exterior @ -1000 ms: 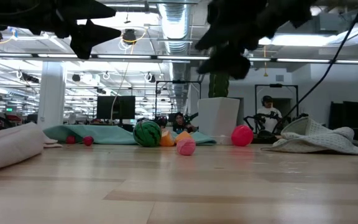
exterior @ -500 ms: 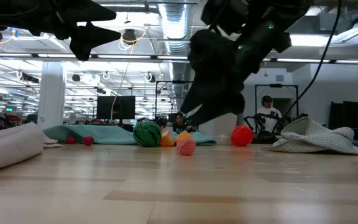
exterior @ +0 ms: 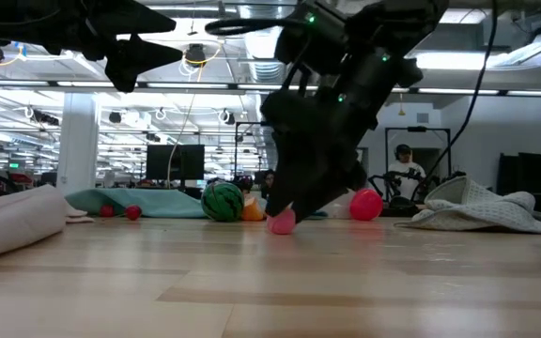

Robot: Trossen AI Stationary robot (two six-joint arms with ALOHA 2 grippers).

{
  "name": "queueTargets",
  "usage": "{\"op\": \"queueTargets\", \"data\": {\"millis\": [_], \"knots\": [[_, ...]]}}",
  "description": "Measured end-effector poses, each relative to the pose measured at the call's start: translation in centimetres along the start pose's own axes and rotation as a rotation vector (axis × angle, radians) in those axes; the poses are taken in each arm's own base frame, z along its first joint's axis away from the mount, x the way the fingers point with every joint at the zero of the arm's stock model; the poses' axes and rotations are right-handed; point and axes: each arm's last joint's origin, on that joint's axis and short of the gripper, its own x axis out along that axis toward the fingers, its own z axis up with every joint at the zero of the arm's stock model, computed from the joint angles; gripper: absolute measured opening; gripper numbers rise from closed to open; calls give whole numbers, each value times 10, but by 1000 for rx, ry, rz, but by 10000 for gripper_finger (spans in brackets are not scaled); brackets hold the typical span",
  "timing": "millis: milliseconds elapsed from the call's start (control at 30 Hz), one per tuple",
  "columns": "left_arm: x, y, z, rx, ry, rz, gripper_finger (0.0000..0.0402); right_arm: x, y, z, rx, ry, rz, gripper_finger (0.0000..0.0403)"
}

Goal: Pick and placing Produce into tupperware
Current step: Put the peach into the black bin

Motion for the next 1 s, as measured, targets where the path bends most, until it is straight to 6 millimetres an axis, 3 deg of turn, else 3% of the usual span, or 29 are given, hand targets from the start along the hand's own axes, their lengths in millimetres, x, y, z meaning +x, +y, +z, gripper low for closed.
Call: {"op": "queueTargets", "data": {"millis": [267, 633, 800, 1000], "knots": [[0, 0, 0, -1, -1, 0, 230, 4, -1, -2, 14, 17, -13, 242], [0, 0, 0, -1, -1, -1, 230, 0, 1, -2, -23, 23, 8, 87], [0, 0, 0, -1, -1, -1, 230, -14, 7, 4, -68, 1, 78, 97], [0, 0, 0, -1, -1, 0, 230, -55, 21, 14, -145, -70, 175, 130]]}}
